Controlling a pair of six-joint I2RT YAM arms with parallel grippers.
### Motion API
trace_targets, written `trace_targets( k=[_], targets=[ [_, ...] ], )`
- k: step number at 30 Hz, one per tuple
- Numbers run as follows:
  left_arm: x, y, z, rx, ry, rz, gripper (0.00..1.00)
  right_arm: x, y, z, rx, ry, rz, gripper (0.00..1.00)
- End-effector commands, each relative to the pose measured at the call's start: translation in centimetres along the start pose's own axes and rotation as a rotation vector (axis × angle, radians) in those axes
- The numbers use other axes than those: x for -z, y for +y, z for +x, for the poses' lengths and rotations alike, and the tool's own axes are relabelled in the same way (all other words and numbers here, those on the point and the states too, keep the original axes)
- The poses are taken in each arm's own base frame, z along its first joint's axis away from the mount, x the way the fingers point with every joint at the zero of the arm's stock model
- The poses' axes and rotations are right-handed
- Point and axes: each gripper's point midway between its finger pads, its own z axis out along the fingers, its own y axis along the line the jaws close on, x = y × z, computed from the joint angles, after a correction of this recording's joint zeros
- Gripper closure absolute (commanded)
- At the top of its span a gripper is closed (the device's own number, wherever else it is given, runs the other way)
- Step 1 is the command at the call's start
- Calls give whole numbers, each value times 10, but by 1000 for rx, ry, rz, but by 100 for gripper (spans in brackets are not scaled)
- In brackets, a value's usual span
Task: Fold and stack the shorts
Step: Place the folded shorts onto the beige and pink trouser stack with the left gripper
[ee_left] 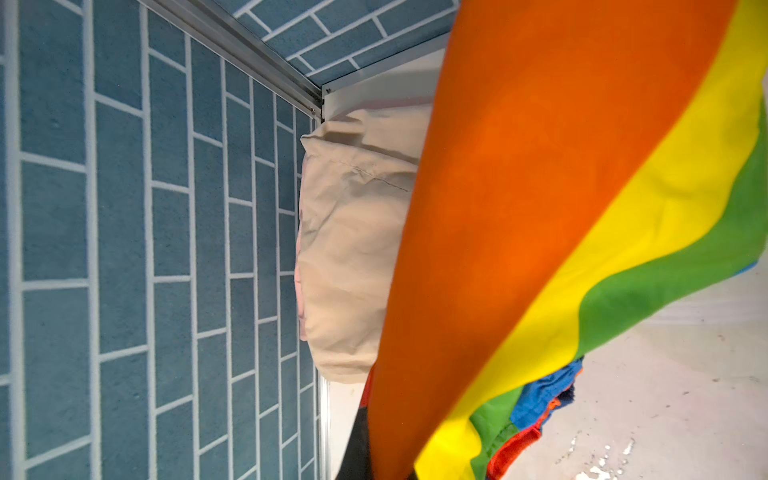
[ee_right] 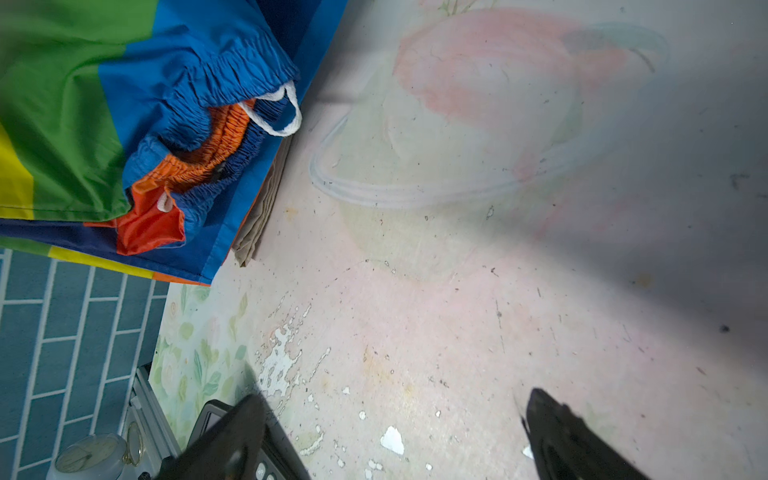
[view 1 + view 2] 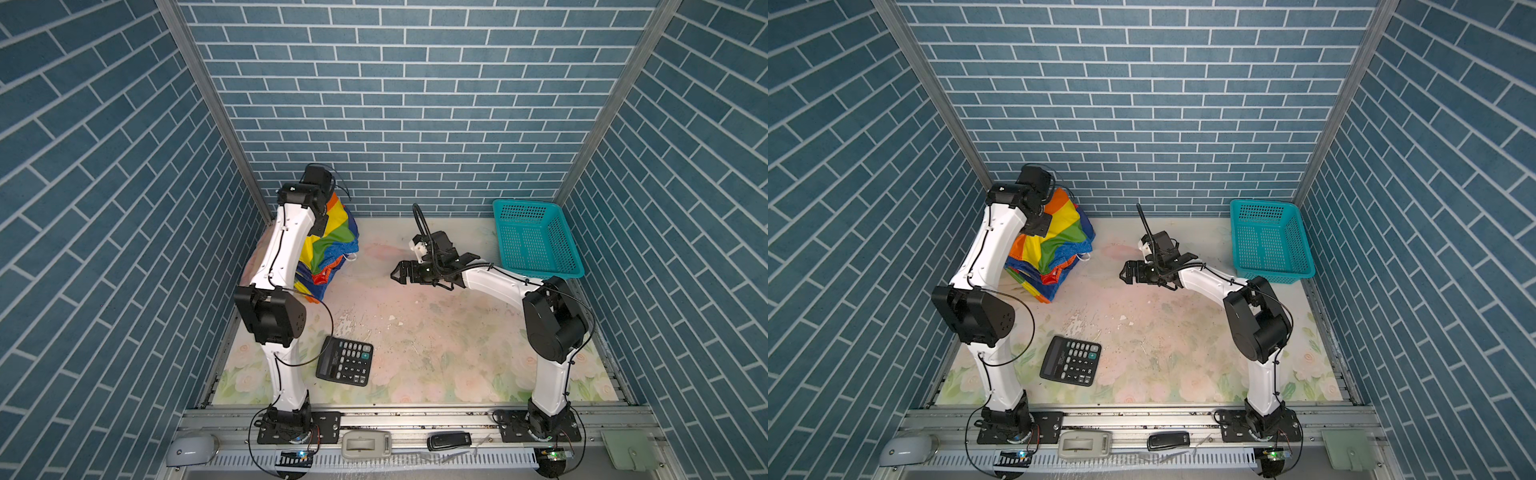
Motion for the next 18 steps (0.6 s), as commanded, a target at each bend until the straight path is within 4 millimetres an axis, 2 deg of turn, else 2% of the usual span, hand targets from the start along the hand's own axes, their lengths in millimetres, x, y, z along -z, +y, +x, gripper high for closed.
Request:
trace_targets(
  k=[1, 4, 12, 18],
  targets=[
    [13, 19, -7, 148, -62, 86, 100, -1, 8, -5, -4, -5, -28, 1],
    [-2, 35, -2, 198, -50, 93, 100, 0, 9, -5, -4, -5, -29, 2],
    [-72, 63, 24, 371, 18, 177, 100, -3, 10, -6, -5, 1, -32, 2],
    [-119, 79, 38, 435, 68, 189, 100, -7, 7, -3, -15, 15, -29, 2]
  ],
)
